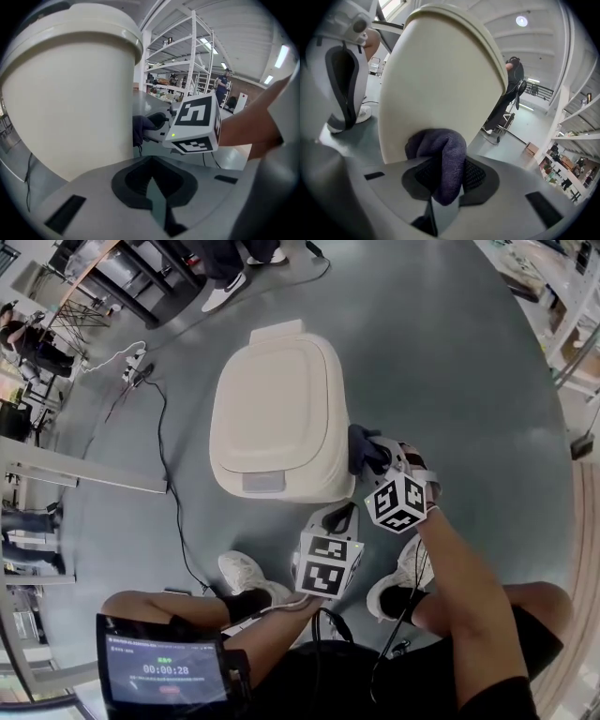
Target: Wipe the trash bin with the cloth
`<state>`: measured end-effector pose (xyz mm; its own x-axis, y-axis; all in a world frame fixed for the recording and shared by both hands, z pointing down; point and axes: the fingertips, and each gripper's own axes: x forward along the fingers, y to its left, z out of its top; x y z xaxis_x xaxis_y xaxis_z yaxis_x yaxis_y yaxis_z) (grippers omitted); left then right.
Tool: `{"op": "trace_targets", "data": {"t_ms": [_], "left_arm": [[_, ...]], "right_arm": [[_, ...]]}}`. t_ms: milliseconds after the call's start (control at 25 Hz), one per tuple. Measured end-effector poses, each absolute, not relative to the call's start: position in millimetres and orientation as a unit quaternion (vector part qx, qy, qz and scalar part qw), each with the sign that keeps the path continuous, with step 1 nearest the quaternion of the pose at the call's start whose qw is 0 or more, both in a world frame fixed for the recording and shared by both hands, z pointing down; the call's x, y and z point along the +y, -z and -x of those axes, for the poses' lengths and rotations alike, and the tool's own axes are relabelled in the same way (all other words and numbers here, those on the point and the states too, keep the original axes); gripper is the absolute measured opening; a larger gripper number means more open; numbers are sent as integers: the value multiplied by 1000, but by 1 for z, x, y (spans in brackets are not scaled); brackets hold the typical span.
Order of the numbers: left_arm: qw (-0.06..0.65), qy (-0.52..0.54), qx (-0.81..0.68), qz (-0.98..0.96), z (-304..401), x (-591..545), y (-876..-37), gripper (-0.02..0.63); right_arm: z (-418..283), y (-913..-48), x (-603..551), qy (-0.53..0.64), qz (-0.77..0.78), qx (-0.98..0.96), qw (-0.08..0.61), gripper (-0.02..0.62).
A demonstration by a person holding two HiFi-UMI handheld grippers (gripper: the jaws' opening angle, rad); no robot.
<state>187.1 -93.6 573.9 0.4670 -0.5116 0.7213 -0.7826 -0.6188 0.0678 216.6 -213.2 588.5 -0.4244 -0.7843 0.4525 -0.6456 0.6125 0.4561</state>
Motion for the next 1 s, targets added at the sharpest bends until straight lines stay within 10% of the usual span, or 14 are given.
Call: {"op": "trace_targets", "data": {"t_ms": [720,1000], "left_arm": [[205,-386,-332,-836,-203,-60,-604,-3],[216,-376,-339,-835,-209,-62,-597,-3]], "right_arm": [[-218,-665,-189,56,-405,-820,401,89],[-228,-631,-200,6,-441,-835,330,89]]}}
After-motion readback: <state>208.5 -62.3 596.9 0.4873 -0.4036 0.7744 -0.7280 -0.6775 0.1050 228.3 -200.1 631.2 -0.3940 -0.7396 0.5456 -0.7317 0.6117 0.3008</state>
